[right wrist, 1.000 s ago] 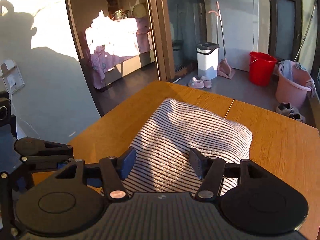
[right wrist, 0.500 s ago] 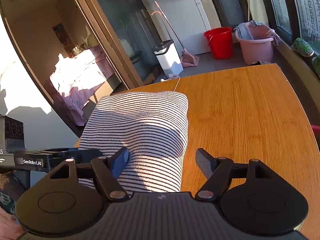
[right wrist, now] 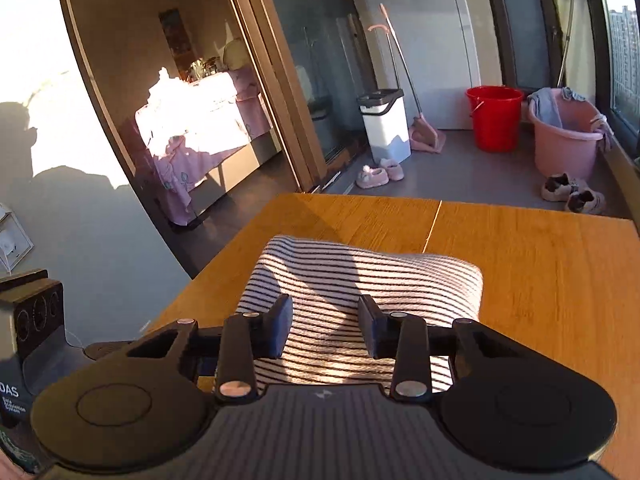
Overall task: Fold clothes
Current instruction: 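Press the folded sweater flat with both open tools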
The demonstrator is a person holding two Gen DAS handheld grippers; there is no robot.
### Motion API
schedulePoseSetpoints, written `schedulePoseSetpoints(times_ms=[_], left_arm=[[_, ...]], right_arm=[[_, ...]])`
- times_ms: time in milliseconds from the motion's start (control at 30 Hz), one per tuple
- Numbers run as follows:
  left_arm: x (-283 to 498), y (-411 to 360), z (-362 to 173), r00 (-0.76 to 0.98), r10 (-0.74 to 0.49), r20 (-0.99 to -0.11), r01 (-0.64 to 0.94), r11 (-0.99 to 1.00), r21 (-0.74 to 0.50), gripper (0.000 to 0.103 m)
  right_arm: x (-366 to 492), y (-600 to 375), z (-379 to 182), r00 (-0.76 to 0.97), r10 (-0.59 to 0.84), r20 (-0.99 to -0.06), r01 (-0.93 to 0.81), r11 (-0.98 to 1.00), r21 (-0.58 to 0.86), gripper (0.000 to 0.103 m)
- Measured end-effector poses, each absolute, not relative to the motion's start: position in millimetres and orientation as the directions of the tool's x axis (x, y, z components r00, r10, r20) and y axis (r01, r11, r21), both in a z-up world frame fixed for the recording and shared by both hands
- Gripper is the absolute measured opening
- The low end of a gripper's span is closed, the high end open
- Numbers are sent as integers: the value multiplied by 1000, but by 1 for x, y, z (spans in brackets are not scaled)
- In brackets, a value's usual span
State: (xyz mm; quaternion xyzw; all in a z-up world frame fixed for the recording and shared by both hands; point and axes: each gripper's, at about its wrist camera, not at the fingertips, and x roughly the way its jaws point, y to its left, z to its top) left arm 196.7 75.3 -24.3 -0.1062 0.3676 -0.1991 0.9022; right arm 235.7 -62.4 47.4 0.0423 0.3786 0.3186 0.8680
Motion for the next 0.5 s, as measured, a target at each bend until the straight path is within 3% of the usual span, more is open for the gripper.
schedulePoseSetpoints(times_ms=[200, 367, 400, 500], left_arm=[[188, 82, -28, 671, -426, -606, 279, 903, -326, 103], [182, 84, -34, 672, -442, -593, 261, 892, -369, 103], [181, 85, -35, 673, -442, -593, 257, 891, -374, 103], [179, 88, -34, 672, -448, -590, 250, 887, -389, 103]], right_arm=[[231, -38, 44, 473, 571, -671, -570, 779, 262, 40], [201, -50, 73, 524, 608, -596, -617, 754, 227, 40], [193, -56, 78, 554, 599, -578, -616, 762, 200, 43], [175, -76, 83, 651, 544, -529, -571, 811, 130, 66]])
